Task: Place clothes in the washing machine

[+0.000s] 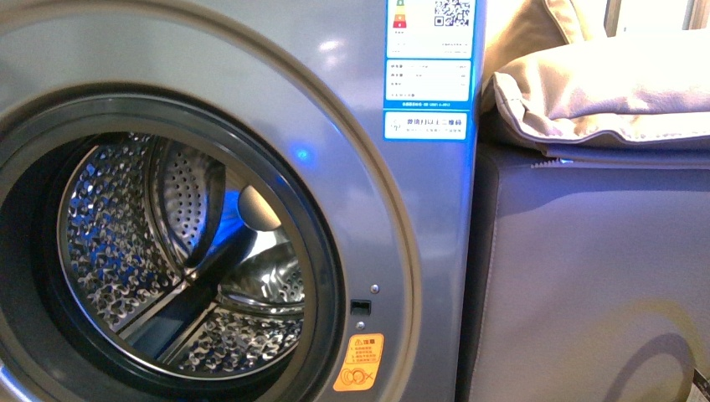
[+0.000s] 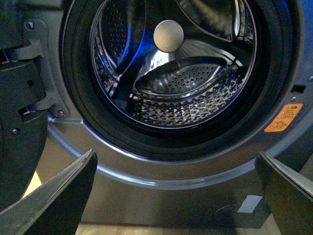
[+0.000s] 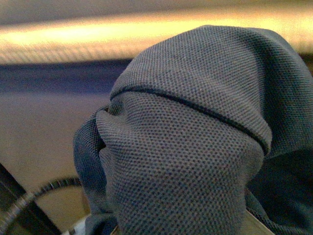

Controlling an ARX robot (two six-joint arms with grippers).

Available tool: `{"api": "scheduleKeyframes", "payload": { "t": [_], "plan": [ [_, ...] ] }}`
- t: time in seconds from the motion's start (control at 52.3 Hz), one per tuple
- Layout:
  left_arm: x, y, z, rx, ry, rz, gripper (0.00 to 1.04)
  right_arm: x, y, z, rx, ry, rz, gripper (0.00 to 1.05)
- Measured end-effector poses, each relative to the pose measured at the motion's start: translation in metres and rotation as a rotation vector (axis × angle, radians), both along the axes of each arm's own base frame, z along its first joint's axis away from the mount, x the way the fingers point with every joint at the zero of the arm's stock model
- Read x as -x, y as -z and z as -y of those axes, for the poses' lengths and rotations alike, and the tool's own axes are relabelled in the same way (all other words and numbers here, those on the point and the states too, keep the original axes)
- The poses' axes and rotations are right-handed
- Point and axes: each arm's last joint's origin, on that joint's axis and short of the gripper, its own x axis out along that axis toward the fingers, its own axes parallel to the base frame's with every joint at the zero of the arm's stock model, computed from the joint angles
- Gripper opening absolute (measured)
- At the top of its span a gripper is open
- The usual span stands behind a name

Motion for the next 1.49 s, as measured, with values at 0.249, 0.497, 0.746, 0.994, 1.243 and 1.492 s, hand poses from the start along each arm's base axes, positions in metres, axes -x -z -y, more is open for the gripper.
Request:
{"api": "scheduleKeyframes", "payload": {
  "t": [0.249,0.497,0.746,0.994,1.243,1.492],
  "plan": [
    [0.0,0.0,0.0,0.0,0.0,0.0,0.98,-0.005,-0.106,-0.035,0.142,-0.092,0.301,0.14],
    [0.0,0.0,0.0,0.0,0.0,0.0,0.98,-0.013,-0.183,-0.093,0.148,-0.212,0.464,0.14],
    [0.0,0.0,0.0,0.0,0.0,0.0,0.98,-0.021,-0.235,-0.159,0.13,-0.357,0.537,0.14],
    [0.0,0.0,0.0,0.0,0.0,0.0,0.98,-0.049,-0.246,-0.221,0.06,-0.509,0.432,0.14],
    [0.0,0.0,0.0,0.0,0.0,0.0,0.98,-0.052,-0.246,-0.271,-0.059,-0.692,0.366,0.14],
    [0.0,0.0,0.0,0.0,0.0,0.0,0.98,-0.031,-0.245,-0.31,-0.129,-0.869,0.337,0.14]
  ]
}}
